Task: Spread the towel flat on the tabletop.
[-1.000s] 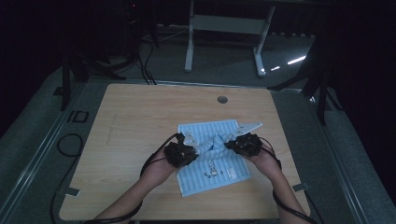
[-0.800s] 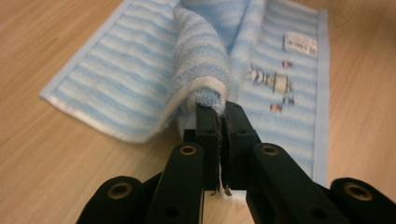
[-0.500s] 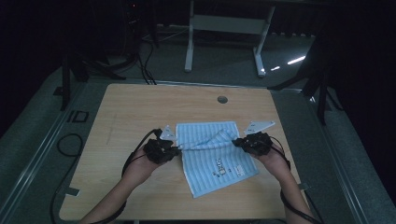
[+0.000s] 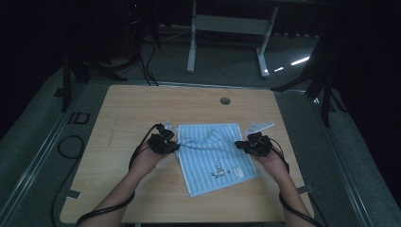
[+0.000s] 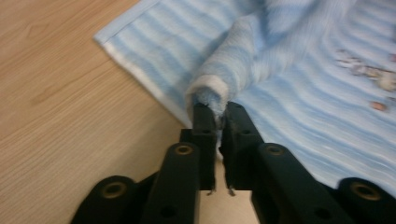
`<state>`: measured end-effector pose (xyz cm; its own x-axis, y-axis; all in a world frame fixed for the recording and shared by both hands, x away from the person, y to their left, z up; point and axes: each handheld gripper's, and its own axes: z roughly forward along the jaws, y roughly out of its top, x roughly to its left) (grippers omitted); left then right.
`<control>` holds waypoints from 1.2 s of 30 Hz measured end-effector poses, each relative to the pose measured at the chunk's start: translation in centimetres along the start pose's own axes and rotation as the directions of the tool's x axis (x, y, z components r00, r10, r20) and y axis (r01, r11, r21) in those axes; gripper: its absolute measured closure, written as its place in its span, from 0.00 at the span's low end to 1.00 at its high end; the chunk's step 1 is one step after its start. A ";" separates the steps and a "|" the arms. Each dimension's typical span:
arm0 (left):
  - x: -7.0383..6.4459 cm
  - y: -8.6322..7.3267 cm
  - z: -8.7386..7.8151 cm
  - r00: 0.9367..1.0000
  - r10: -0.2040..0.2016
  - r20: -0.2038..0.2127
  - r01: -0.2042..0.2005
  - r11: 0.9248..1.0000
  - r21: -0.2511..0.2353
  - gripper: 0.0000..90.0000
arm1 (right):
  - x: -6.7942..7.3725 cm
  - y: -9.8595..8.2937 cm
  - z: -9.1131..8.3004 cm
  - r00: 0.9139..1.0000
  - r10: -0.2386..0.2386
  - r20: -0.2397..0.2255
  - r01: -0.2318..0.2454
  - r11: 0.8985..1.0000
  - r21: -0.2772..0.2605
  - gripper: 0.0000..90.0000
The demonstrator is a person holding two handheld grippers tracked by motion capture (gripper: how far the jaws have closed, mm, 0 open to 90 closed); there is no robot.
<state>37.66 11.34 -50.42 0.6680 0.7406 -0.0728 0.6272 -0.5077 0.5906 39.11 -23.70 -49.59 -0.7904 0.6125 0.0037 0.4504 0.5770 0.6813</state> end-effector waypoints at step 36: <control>-0.3 2.4 6.0 0.998 0.058 0.006 -0.058 0.998 0.013 0.64 | -1.1 -2.2 4.4 0.995 0.067 0.071 -0.071 0.996 0.060 0.82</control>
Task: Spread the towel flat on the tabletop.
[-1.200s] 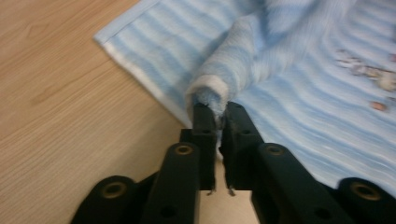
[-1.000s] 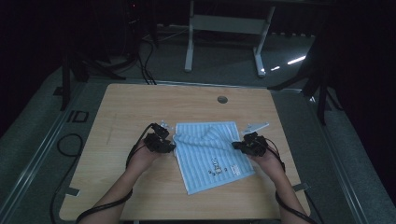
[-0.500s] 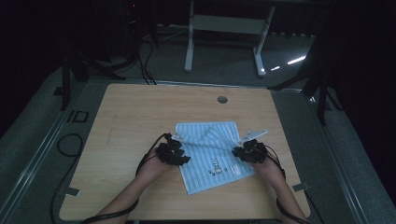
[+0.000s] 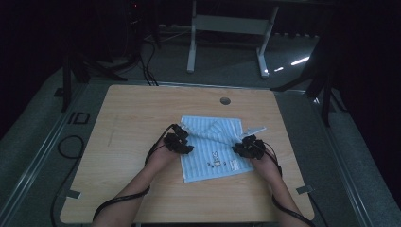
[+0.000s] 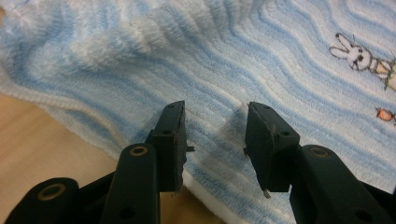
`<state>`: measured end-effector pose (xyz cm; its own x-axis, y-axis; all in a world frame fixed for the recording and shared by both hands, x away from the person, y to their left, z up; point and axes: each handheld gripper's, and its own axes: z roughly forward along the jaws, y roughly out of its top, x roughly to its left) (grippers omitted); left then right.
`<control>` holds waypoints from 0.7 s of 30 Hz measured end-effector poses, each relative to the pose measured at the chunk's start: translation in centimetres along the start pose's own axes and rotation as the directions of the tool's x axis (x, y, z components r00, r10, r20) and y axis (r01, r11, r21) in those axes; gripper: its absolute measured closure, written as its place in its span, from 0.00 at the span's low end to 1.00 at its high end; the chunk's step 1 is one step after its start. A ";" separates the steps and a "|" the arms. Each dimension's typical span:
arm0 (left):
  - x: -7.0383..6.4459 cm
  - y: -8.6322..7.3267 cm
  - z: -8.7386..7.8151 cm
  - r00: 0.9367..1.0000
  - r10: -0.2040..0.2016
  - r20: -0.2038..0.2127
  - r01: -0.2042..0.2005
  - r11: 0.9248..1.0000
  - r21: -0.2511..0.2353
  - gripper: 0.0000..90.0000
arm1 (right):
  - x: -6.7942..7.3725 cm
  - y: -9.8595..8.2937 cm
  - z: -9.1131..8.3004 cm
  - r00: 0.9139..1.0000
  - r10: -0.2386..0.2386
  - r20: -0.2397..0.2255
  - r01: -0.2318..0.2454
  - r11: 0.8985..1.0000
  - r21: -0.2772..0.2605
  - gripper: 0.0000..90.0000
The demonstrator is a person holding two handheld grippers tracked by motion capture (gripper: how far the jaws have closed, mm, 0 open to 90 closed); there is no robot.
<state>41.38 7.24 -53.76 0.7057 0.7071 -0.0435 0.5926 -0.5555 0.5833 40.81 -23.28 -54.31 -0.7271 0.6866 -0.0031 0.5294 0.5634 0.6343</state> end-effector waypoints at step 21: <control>1.6 0.9 -2.5 0.997 -0.004 0.075 0.007 0.999 -0.041 0.62 | -1.1 2.1 -0.9 0.999 0.008 -0.032 -0.007 1.000 0.017 0.72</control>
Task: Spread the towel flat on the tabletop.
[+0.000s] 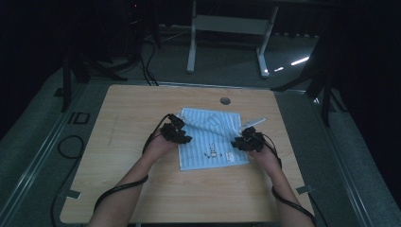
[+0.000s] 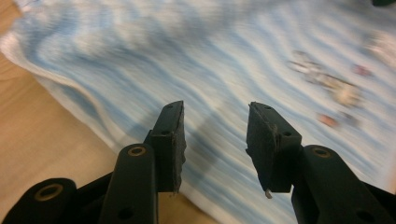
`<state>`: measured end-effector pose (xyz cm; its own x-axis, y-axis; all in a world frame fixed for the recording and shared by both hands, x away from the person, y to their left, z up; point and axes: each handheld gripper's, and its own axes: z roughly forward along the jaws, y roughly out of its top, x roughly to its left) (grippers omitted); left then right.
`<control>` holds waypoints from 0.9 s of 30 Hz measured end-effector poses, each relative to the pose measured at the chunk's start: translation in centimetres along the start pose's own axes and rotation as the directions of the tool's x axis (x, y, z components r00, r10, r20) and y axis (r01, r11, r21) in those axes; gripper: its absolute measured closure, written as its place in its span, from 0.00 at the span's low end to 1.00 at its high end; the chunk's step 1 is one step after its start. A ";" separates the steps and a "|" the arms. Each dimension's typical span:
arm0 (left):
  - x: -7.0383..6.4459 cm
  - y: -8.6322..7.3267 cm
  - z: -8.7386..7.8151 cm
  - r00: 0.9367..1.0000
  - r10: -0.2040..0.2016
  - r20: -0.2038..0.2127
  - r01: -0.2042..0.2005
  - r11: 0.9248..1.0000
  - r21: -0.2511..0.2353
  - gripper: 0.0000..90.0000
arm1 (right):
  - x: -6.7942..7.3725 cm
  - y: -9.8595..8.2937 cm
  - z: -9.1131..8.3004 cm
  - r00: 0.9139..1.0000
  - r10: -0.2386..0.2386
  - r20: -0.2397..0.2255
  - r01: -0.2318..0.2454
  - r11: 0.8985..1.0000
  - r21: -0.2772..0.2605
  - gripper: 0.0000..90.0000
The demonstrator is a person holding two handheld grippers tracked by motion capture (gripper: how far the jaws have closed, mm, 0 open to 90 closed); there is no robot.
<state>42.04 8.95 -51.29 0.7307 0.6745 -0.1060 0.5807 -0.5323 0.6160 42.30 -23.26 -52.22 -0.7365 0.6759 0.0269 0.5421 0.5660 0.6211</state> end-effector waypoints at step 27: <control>-4.1 -4.5 0.6 0.987 0.141 0.074 -0.146 0.987 0.064 0.50 | 1.8 -4.5 -2.2 0.994 -0.101 -0.036 0.103 0.993 0.058 0.62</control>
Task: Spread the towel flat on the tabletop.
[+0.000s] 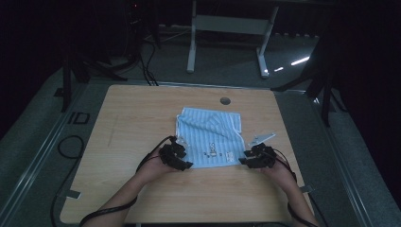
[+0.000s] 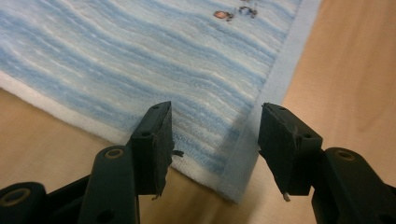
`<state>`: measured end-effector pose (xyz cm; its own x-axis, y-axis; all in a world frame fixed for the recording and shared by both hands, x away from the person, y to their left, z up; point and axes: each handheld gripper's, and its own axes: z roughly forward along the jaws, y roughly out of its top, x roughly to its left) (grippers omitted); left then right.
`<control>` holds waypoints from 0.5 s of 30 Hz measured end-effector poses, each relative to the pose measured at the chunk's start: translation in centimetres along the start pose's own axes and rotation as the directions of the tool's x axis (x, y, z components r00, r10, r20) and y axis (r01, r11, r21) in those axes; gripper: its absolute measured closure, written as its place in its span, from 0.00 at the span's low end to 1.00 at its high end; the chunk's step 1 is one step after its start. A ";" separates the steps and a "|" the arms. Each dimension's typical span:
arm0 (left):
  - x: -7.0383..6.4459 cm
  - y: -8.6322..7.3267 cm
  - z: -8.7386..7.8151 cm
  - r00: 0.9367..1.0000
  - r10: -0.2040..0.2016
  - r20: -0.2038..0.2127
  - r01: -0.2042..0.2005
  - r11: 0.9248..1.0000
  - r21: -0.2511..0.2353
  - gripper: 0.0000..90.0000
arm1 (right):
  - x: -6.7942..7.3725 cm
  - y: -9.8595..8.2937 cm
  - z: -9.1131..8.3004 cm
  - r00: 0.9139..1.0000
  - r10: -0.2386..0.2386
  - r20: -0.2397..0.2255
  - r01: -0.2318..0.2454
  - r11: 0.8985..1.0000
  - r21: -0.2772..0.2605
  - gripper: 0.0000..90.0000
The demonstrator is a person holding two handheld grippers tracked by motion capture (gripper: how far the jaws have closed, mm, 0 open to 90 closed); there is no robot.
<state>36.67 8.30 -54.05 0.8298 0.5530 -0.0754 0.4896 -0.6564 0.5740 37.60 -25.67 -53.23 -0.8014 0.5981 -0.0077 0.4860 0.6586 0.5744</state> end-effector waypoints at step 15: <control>1.8 2.1 0.4 0.997 -0.064 -0.042 0.064 0.998 0.002 0.95 | 0.5 1.9 1.4 0.996 -0.026 0.090 0.021 0.998 0.052 0.93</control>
<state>39.26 7.70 -53.35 0.7851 0.6145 -0.0776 0.5418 -0.6207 0.5668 38.61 -23.48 -53.34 -0.7789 0.6197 -0.0962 0.4867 0.6941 0.5304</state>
